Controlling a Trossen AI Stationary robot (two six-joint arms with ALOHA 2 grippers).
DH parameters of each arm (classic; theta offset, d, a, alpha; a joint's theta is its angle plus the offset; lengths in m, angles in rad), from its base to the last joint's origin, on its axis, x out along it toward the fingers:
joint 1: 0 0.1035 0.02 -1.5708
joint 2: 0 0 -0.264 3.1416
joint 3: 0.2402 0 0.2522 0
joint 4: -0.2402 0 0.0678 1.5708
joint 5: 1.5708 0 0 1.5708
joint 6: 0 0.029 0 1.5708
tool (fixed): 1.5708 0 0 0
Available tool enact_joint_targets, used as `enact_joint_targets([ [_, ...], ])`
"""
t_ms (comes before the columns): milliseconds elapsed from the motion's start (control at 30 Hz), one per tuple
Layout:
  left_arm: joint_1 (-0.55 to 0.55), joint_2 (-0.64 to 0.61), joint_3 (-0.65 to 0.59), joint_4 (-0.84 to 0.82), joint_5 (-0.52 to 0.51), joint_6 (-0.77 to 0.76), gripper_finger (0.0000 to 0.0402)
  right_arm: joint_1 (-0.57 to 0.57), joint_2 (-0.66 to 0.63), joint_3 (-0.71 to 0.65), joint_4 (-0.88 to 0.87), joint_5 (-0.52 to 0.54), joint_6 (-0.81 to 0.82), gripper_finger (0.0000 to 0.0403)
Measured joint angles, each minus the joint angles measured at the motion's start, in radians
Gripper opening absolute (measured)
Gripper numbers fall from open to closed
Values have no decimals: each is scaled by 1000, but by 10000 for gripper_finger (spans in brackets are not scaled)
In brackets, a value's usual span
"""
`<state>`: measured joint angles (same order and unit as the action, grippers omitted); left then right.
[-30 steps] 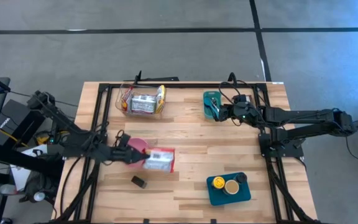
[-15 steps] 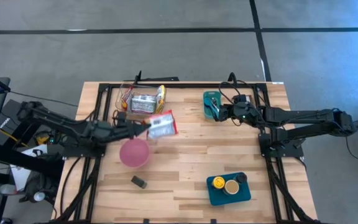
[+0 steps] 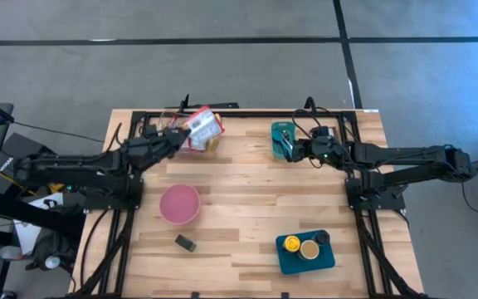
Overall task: Pick & Place Food Item
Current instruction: Put the orange noodle pack into the transparent bin
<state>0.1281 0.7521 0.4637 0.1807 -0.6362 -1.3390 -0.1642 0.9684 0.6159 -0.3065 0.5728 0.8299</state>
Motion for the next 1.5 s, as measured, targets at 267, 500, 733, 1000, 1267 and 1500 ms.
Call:
enact_joint_targets([
  [267, 211, 0, 0, -131, 266, 0, 0, 0, 0, 0, 0, 0, 0, 113],
  [500, 393, 0, 0, -170, 459, 30, 0, 0, 0, 0, 0, -2, 0, 113],
  [733, 574, 0, 0, -232, 725, 117, 0, 0, 0, 0, -1, -27, 0, 113],
  [1000, 729, 0, 0, -272, 900, 186, 0, 0, 0, 0, -3, -27, 0, 113],
  [1267, 812, 2, 0, -413, 963, 284, 0, 0, 0, 0, -4, -27, 0, 113],
  [1500, 839, 41, 0, -430, 976, 340, 0, 0, 0, 0, -4, -27, 0, 113],
])
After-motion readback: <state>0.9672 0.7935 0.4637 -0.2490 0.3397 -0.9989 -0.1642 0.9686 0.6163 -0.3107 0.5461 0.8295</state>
